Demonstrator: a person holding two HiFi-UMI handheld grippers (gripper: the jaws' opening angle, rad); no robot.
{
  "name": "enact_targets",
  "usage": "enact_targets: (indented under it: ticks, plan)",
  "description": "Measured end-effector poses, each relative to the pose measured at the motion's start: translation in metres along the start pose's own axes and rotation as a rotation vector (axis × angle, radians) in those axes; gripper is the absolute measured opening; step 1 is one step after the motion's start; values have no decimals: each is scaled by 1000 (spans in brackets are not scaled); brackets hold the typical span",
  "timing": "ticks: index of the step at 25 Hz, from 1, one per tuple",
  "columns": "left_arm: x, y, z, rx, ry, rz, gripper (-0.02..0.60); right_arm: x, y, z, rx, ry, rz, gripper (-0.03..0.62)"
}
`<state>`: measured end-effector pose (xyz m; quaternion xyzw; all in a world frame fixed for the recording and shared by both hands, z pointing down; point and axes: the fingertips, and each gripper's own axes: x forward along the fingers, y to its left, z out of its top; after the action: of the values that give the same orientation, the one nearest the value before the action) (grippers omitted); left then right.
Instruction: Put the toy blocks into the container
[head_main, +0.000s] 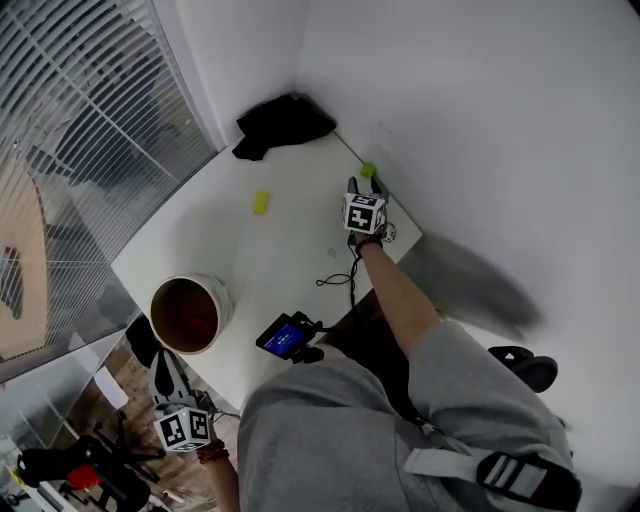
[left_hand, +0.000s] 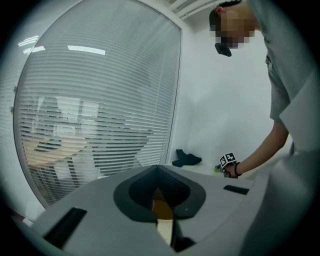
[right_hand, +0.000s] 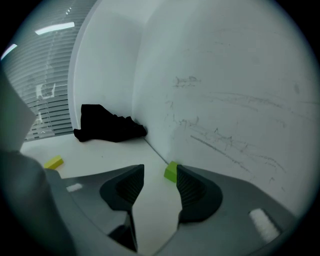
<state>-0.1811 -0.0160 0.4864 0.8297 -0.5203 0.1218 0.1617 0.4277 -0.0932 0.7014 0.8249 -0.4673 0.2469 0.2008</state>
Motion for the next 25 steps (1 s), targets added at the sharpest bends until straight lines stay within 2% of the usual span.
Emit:
enact_targets:
  ticks: [14, 25]
  plan:
    - [7, 0, -1, 0, 27, -8, 8, 29, -24, -15, 121, 106, -113, 213]
    - [11, -2, -1, -2, 47, -12, 8, 46, -24, -20, 109, 161, -107, 213]
